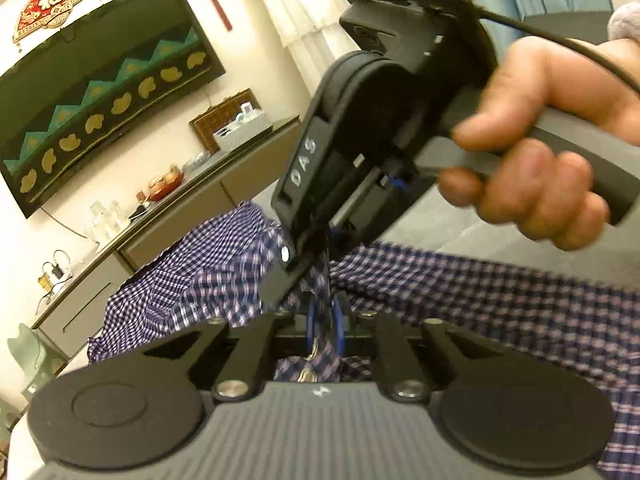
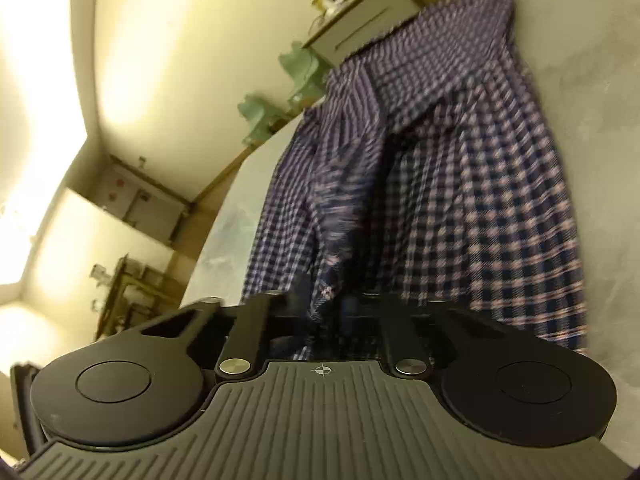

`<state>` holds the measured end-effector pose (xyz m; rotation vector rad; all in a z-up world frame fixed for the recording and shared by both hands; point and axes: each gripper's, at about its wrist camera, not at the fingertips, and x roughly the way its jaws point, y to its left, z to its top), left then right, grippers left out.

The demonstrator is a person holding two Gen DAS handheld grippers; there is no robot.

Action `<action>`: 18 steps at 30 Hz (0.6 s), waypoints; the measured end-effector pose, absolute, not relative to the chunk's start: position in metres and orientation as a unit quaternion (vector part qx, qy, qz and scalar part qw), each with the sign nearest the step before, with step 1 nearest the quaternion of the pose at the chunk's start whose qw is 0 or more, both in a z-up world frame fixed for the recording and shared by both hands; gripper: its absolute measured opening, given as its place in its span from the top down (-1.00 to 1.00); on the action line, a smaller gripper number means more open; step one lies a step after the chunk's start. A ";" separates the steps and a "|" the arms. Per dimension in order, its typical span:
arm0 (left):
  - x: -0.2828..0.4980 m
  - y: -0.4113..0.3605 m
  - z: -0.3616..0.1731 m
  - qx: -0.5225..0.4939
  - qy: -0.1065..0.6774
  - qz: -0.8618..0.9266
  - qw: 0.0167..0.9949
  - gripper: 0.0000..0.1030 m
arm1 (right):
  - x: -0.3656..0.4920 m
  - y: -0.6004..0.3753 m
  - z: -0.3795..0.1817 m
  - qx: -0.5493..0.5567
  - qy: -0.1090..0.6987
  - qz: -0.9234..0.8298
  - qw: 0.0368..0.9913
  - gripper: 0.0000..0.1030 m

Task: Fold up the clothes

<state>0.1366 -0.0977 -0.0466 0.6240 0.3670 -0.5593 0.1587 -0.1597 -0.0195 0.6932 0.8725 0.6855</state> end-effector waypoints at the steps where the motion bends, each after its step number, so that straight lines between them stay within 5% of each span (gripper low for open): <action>1: 0.131 -0.095 -0.042 0.292 0.175 -0.273 0.900 0.75 | 0.154 -0.165 -0.014 0.326 0.400 0.313 0.797 0.88; 8: 0.117 -0.060 -0.011 0.195 0.200 -0.279 0.919 0.63 | 0.088 -0.217 0.010 0.370 0.365 0.246 0.818 0.91; 18: 0.152 -0.079 -0.009 0.188 0.244 -0.230 0.923 0.56 | 0.007 -0.222 -0.047 0.416 0.390 0.175 0.803 0.91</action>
